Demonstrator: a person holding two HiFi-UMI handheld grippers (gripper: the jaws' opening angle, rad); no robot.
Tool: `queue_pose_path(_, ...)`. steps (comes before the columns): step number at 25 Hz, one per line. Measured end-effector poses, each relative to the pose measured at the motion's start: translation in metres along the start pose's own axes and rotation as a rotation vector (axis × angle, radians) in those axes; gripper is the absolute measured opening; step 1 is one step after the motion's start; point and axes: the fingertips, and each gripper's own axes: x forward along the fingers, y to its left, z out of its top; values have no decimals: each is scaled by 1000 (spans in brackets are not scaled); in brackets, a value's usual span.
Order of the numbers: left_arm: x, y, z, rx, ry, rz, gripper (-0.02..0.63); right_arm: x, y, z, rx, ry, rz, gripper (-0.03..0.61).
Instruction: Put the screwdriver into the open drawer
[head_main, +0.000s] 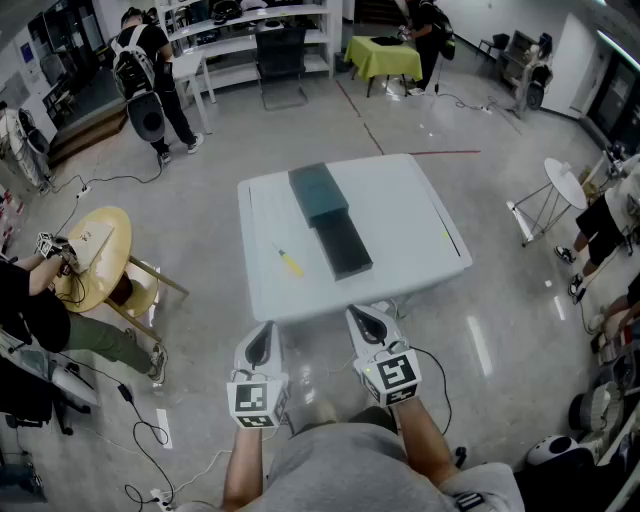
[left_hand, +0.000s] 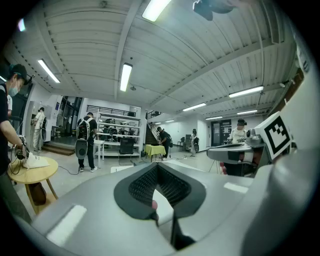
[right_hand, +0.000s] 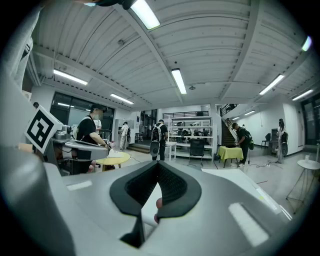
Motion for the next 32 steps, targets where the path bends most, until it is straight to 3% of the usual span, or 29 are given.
queue_pose_path(6, 1, 1, 1, 11, -4, 7, 12, 5, 3, -3, 8, -6, 17, 3)
queue_pose_path(11, 0, 7, 3, 5, -8, 26, 12, 14, 7, -1, 71, 24, 53, 3)
queue_pose_path(17, 3, 24, 3, -12, 4, 58, 12, 38, 12, 2, 31, 49, 65, 3)
queue_pose_path(32, 82, 87, -13, -62, 68, 171, 12, 161, -8, -20, 51, 147, 181, 4)
